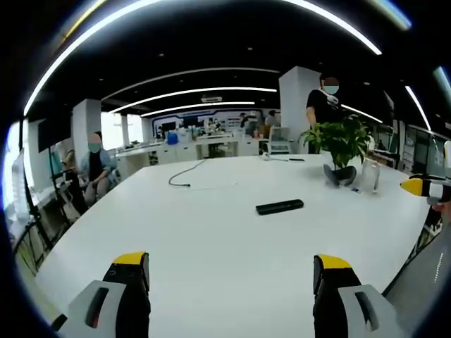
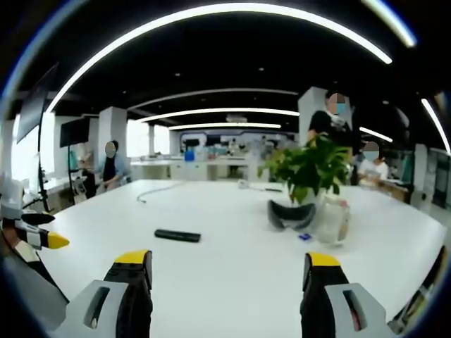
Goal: Press the specified remote control buttons in sequence, fully releasing each button before pressing the next.
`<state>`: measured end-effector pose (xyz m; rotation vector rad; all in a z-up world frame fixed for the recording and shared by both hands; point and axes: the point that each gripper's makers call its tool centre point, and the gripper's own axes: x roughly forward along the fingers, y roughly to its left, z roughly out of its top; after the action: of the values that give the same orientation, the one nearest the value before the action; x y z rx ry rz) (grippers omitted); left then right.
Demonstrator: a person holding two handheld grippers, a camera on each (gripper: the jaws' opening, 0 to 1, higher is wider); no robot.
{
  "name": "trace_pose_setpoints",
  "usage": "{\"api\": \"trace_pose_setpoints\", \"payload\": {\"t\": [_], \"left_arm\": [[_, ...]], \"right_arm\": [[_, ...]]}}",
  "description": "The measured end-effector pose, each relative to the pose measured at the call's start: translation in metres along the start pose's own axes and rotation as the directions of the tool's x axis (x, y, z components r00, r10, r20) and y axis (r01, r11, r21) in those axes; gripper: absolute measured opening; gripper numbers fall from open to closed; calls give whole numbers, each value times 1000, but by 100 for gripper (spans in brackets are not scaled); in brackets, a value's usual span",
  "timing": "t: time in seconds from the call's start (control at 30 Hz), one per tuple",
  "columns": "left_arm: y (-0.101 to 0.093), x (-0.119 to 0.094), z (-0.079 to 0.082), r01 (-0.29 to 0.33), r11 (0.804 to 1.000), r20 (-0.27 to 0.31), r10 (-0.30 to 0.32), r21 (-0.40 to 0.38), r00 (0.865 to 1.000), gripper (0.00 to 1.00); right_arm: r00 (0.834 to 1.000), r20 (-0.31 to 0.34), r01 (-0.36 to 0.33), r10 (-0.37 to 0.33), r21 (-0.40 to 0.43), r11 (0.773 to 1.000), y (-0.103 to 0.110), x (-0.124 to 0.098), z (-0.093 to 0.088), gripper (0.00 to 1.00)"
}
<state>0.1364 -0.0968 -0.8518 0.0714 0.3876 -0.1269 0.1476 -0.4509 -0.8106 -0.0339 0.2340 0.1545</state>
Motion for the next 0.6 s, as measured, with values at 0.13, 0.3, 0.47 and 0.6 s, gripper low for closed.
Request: {"api": "trace_pose_setpoints", "payload": {"t": [0.13,0.3,0.47,0.6], "left_arm": [[0,0,0,-1,1000,-2,1,0,1000,100],[0,0,-1,-2,1000,-3,2,-2,1000,100],[-1,0,-1,5,1000,-6,-5,-5,1000,100],[-1,0,-1,5,1000,-5,-5,-7,1000,100]], "right_arm": [[1000,0,0,0,-2,1000,0,0,0,87],[1000,-8,-4,4,-6,1000,1,1,-2,87],[1000,-10,-5,5,-12,1000,2,1,-2,86],[1000,-12,-4,4,-12,1000,1,1,-3,86]]}}
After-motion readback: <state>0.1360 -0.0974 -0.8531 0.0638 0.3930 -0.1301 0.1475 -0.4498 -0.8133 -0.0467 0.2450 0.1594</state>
